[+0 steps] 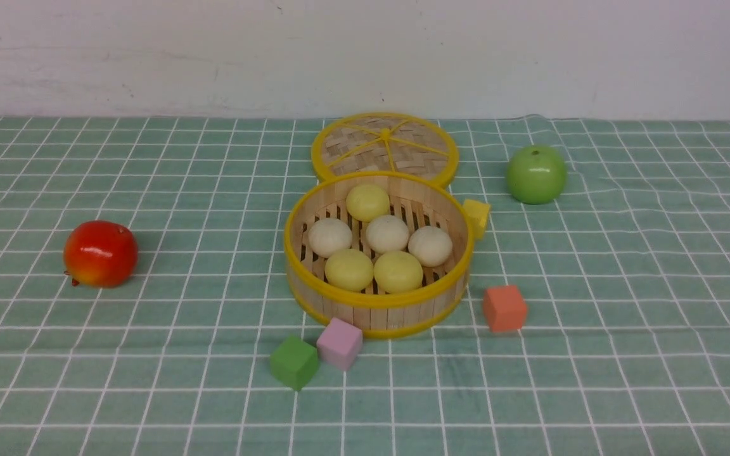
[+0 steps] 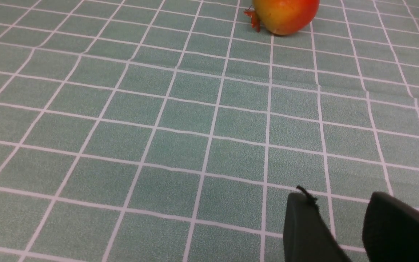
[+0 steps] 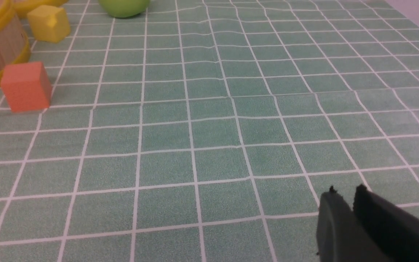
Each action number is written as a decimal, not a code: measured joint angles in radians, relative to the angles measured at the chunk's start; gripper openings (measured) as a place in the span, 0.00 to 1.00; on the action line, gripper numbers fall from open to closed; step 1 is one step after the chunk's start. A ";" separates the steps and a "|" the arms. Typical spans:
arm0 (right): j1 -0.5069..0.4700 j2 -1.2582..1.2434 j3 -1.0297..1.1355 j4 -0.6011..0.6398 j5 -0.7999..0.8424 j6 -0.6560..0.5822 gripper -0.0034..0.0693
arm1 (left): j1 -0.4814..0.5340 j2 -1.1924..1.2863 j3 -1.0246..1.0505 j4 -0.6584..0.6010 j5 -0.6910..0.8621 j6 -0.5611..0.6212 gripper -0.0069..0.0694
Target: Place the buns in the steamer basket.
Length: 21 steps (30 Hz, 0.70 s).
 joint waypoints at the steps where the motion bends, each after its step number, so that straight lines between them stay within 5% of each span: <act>1: 0.000 0.000 0.000 0.000 0.000 0.000 0.15 | 0.000 0.000 0.000 0.000 0.000 0.000 0.40; 21: 0.000 0.000 0.000 0.000 0.000 0.000 0.20 | 0.000 0.000 0.000 0.000 0.000 0.000 0.40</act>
